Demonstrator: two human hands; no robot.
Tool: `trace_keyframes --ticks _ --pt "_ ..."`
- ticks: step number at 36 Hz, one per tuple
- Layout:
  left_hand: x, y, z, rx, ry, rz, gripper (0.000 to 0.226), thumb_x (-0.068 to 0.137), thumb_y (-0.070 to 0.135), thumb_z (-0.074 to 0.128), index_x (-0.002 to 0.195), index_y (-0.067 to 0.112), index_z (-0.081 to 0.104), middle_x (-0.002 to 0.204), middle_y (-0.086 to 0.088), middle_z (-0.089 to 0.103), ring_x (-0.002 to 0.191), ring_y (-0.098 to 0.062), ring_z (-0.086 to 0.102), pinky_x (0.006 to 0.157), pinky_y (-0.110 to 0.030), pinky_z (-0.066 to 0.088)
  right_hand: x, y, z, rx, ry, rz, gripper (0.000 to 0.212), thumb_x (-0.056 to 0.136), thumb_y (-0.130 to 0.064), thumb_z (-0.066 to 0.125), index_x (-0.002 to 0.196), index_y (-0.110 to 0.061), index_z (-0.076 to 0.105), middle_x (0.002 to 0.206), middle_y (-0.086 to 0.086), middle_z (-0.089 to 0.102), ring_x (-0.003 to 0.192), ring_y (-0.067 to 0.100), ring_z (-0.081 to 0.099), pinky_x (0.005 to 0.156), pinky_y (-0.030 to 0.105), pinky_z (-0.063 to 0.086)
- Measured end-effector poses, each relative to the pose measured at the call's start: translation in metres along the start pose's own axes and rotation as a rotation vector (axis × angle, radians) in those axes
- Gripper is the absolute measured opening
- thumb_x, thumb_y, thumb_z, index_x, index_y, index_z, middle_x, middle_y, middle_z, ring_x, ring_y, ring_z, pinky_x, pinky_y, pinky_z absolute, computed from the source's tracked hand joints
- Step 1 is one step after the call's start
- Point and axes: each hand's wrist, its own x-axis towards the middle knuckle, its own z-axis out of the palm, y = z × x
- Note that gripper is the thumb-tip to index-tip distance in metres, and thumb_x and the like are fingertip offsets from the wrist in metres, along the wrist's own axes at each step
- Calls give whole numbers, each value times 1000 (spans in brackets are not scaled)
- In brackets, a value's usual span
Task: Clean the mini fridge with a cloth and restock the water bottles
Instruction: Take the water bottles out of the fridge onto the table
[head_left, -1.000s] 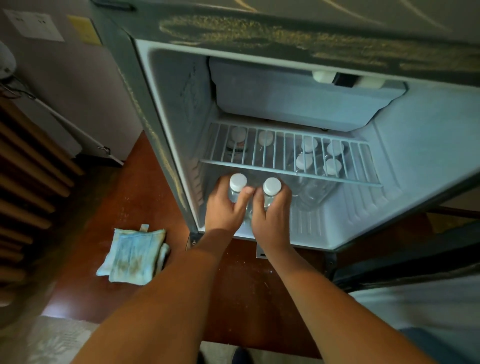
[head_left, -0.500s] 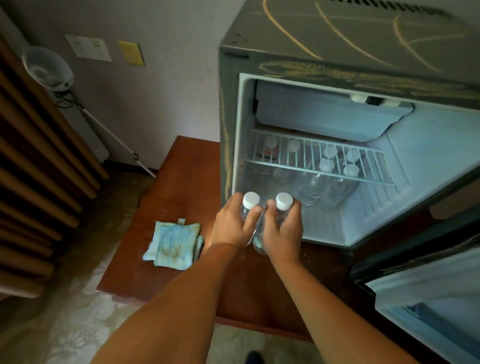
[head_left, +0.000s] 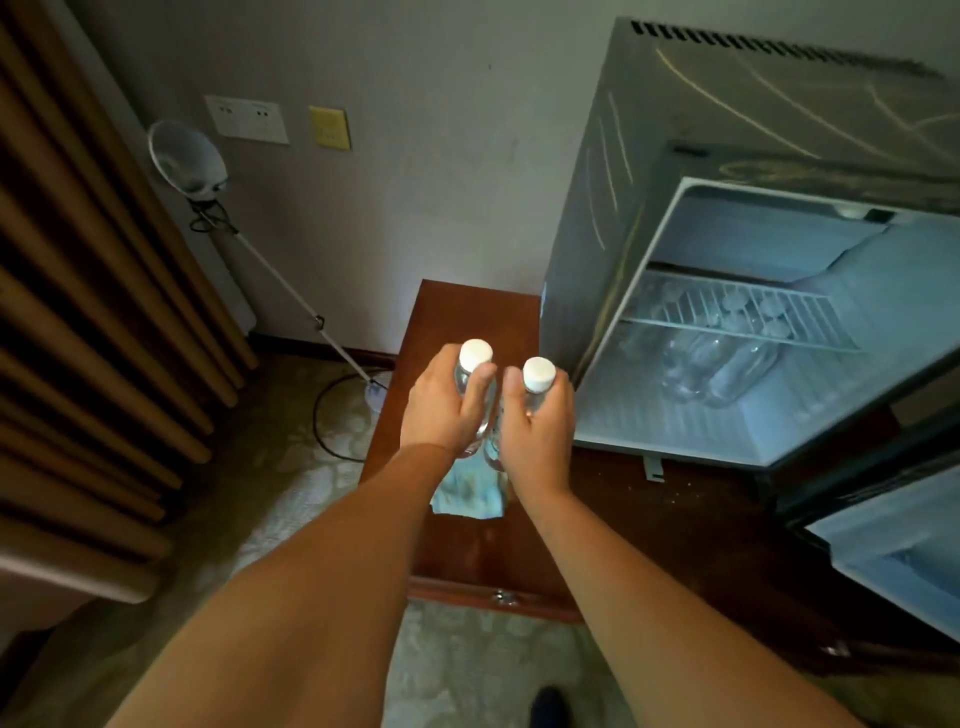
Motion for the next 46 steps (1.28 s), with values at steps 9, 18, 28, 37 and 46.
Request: trace_keyframes --ticks 9,18,28,37,46 --pt "47 -50 6 -98 50 -113 52 85 86 33 97 39 52 91 13 63 87 -4 62 78 -39 56 33 7 50 -112 17 18 53 83 -87 36 113 -44 45 110 -14 55 100 7 61 84 34 57" --pt "90 -117 45 -107 48 -133 52 85 87 31 100 41 48 99 8 60 92 -11 60 75 -28 47 91 42 99 -74 -24 99 39 98 -48 56 124 -18 54 116 0 58 102 10 57 74 1 36" --pt "146 -162 94 -163 81 -126 45 90 80 36 114 44 46 111 7 55 99 -2 54 82 -9 37 151 87 152 -32 12 84 35 98 -47 55 119 -19 53 113 1 57 97 8 58 75 3 42" --pt "211 -181 132 -224 121 -103 45 93 76 36 115 39 49 109 3 59 98 -8 59 83 -17 45 195 106 185 -25 97 34 45 94 -64 35 116 -28 51 108 -4 60 96 9 63 74 13 52" --pt "257 -194 146 -257 156 -34 50 94 77 32 110 34 51 104 -2 60 95 -18 60 81 -37 52 243 111 207 32 111 6 38 99 -46 46 119 -14 53 109 -2 57 98 -6 56 79 3 43"
